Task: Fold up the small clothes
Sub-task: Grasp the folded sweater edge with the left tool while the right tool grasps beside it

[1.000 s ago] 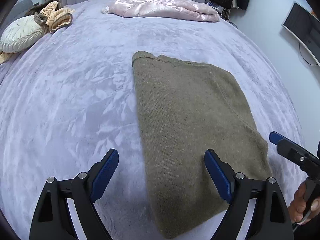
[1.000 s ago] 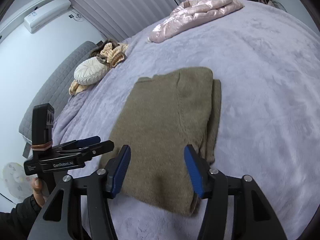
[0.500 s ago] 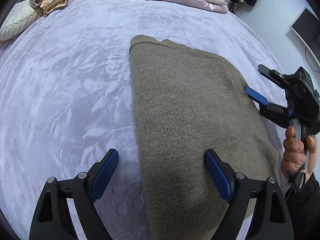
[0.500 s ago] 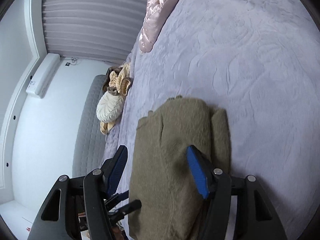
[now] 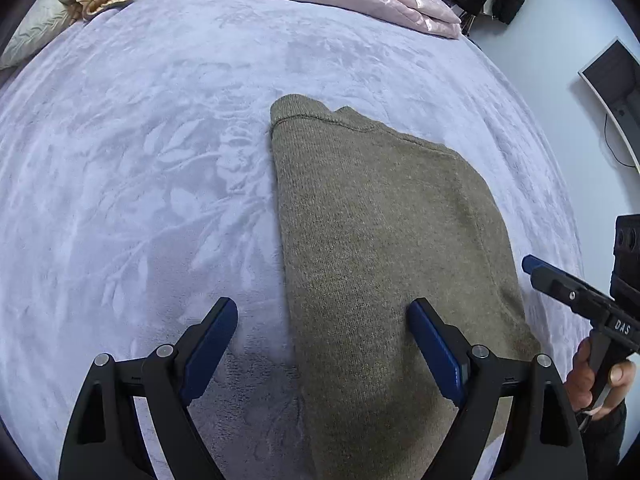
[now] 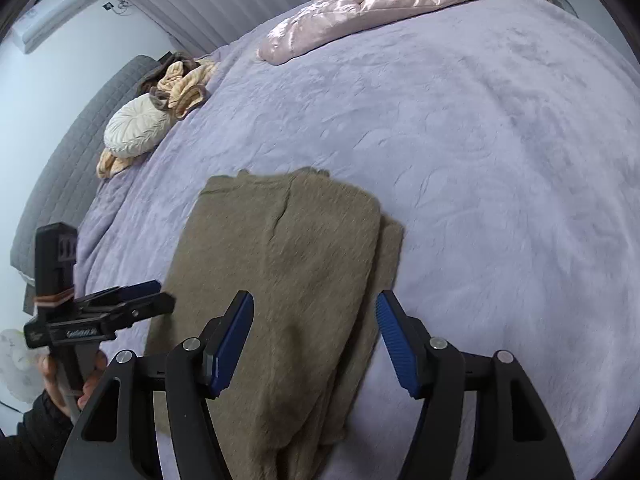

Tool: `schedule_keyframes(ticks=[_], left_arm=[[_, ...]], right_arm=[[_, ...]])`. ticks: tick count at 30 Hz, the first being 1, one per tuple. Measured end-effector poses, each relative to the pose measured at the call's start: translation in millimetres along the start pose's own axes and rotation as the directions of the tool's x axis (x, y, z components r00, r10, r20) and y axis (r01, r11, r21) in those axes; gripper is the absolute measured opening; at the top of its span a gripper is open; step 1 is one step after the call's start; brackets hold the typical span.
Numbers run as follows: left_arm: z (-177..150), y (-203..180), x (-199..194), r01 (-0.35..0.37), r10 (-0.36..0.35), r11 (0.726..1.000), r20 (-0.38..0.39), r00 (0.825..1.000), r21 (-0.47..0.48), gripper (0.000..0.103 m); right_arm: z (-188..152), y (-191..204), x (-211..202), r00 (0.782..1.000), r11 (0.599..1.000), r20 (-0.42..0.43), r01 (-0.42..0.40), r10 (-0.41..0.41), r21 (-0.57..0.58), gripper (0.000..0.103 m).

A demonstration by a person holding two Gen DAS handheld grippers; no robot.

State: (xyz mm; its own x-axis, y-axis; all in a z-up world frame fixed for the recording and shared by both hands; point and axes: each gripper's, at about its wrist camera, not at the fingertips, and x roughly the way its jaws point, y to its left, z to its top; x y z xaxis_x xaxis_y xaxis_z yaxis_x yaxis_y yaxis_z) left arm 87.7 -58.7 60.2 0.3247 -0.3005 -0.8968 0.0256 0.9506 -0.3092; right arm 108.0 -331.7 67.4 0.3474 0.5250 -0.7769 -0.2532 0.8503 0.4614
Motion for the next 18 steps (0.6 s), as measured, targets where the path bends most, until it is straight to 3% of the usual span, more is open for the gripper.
schedule_keyframes(ticks=[7,9,10,11,15,16,18], left_arm=[[2.9,-2.4,27.8,0.088,-0.088,0.996,-0.063,0.994,-0.004,0.088],[4.1,-1.4,37.3,0.134,-0.134,0.991,-0.092,0.987,-0.011,0.1],[3.5,-1.9,42.2,0.151,-0.15,0.989,-0.105,0.983,-0.005,0.102],[2.4,-2.6,46.0,0.158,-0.157,0.987,-0.113,0.981,0.005,0.102],[2.0,-2.9,48.3,0.187,-0.183,0.982,-0.104,0.978,0.026,0.102],[2.0,-3.8,48.1,0.186,-0.183,0.982,-0.104,0.978,0.029,0.102],[2.0,-9.9,47.3,0.18,-0.174,0.982,-0.096,0.98,0.054,0.086]], right_arm=[[-18.8,-9.1,11.4,0.998,1.0,-0.056,-0.004,0.005,0.023,0.068],[-19.9,-17.1,25.8,0.994,0.996,-0.089,-0.054,0.06,0.071,0.068],[-20.4,-20.0,34.1,0.991,0.994,-0.107,-0.068,0.077,0.085,0.079],[-21.9,-22.0,42.4,0.988,0.992,-0.119,-0.084,0.095,0.093,0.083],[-29.0,-22.7,55.9,0.988,0.99,-0.104,-0.104,0.113,0.091,0.084],[-28.9,-20.9,56.0,0.989,0.991,-0.1,-0.105,0.113,0.087,0.084],[-28.9,-14.0,56.4,0.989,0.993,-0.103,-0.104,0.11,0.063,0.078]])
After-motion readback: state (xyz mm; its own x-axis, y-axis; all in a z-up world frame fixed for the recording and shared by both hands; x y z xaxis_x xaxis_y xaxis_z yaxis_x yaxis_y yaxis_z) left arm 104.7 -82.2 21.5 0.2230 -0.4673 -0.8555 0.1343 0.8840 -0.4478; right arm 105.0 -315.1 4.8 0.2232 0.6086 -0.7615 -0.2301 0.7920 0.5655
